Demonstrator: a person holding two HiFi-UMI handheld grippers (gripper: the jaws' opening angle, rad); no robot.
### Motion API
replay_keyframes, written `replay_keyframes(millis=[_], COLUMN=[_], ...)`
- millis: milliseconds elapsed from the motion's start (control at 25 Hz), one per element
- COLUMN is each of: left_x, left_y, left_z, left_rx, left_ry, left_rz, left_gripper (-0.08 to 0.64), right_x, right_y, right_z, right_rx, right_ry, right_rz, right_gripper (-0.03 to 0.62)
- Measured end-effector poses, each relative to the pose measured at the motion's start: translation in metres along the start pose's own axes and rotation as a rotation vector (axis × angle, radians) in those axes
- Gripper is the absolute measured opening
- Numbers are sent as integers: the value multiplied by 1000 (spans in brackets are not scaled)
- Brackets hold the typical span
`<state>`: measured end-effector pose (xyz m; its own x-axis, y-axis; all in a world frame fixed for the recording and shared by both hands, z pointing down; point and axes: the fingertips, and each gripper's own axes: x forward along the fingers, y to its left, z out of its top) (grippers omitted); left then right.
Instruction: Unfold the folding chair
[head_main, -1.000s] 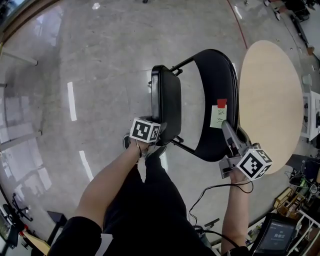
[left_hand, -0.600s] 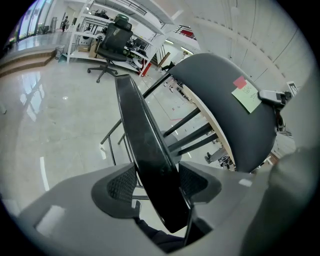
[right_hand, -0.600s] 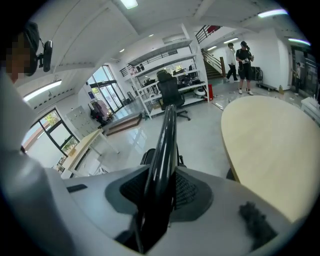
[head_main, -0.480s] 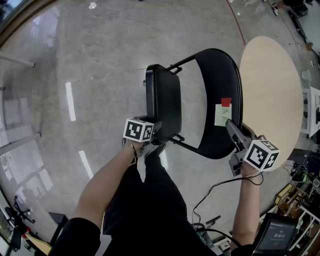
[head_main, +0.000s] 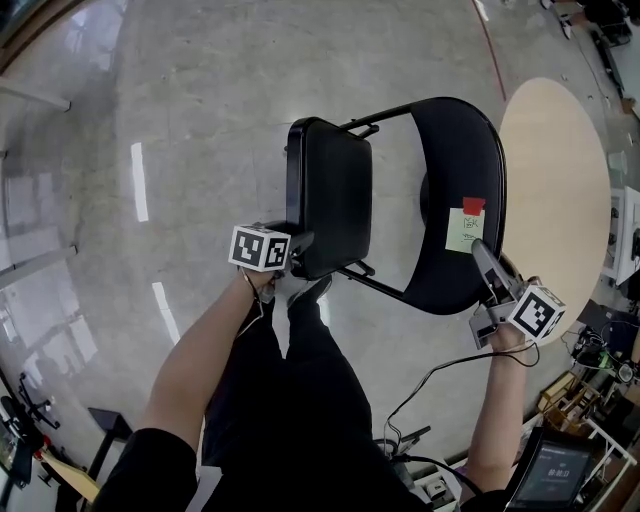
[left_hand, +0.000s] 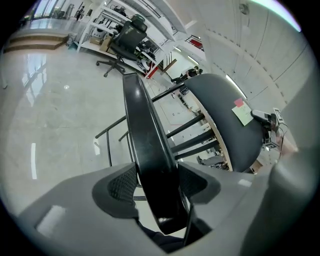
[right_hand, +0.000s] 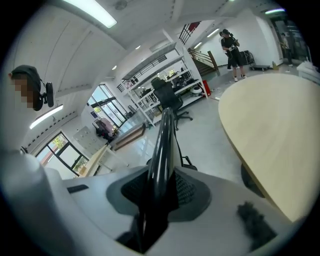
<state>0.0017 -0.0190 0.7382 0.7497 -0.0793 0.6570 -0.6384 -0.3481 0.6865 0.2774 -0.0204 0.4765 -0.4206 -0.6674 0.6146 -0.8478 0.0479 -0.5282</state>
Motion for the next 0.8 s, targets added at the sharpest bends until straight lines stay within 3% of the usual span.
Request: replay_keyframes(millis=[280,600,800], left_x=[4,-7,-13], left_y=[15,61,86], left_z=[-5,-16,-26], left_rx=[-27,-76,-134], left_ry=[9,22,12], left_rz=[10,17,68], left_gripper=[258,259,243], right_x=[0,17,19], right_y=[-15,-22,-37], right_z=[0,-14,-19], right_rx=[-11,15,35], right_ry=[45,69,62], right_rz=[1,-11,4], right_gripper=[97,97,98])
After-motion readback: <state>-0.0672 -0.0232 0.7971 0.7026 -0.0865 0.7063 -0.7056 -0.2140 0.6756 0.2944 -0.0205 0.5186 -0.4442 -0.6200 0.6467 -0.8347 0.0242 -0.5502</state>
